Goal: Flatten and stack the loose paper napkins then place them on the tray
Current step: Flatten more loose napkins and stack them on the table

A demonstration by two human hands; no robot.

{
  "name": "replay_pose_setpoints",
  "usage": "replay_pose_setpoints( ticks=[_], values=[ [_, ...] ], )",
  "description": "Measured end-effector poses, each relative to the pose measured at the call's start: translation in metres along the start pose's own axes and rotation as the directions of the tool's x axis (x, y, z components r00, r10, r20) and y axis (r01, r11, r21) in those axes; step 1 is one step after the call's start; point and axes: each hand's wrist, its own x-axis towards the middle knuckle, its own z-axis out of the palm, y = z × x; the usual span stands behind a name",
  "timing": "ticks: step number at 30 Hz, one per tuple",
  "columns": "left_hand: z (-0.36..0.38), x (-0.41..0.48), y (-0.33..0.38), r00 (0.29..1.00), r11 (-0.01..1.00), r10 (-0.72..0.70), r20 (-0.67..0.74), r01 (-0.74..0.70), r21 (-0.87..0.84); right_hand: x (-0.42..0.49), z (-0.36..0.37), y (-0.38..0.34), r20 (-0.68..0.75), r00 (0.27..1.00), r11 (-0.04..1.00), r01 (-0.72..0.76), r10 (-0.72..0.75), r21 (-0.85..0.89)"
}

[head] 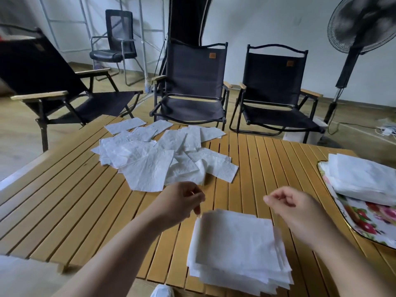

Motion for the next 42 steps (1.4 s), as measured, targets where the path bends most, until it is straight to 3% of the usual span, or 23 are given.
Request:
replay_pose_setpoints(
  ticks=[2,5,8,12,17,21,32,42],
  values=[
    [-0.007,0.003,-0.012,0.998,0.998,-0.043,-0.052,0.041,-0.046,0.003,0.008,-0.004,-0.074,0.997,0.998,0.031,-0.027,0.052],
    [-0.017,0.009,-0.033,0.985,0.989,-0.134,-0.111,0.125,-0.082,0.021,0.027,-0.028,-0.050,0.997,0.997,0.064,-0.062,0.050],
    [-0.024,0.018,-0.045,0.969,0.979,-0.187,-0.159,0.172,-0.105,0.057,0.059,-0.070,0.119,0.988,0.993,0.110,-0.103,-0.053],
    [-0.027,0.025,-0.054,0.965,0.983,-0.184,-0.186,0.185,-0.014,0.130,0.115,-0.128,0.318,0.930,0.942,0.259,-0.184,-0.214],
    [-0.036,0.032,-0.062,0.956,0.980,-0.196,-0.217,0.195,-0.025,0.221,0.191,-0.155,0.472,0.880,0.871,0.272,-0.053,-0.409],
    [-0.042,0.034,-0.067,0.947,0.978,-0.206,-0.247,0.210,-0.010,0.242,0.219,-0.147,0.555,0.832,0.801,0.316,0.024,-0.509],
    [-0.038,0.032,-0.057,0.954,0.986,-0.161,-0.254,0.168,0.008,0.198,0.180,-0.096,0.552,0.832,0.762,0.391,-0.053,-0.517],
    [-0.025,0.032,-0.054,0.956,0.984,-0.159,-0.248,0.175,0.044,0.155,0.140,-0.056,0.443,0.896,0.816,0.242,0.020,-0.526]
  ],
)
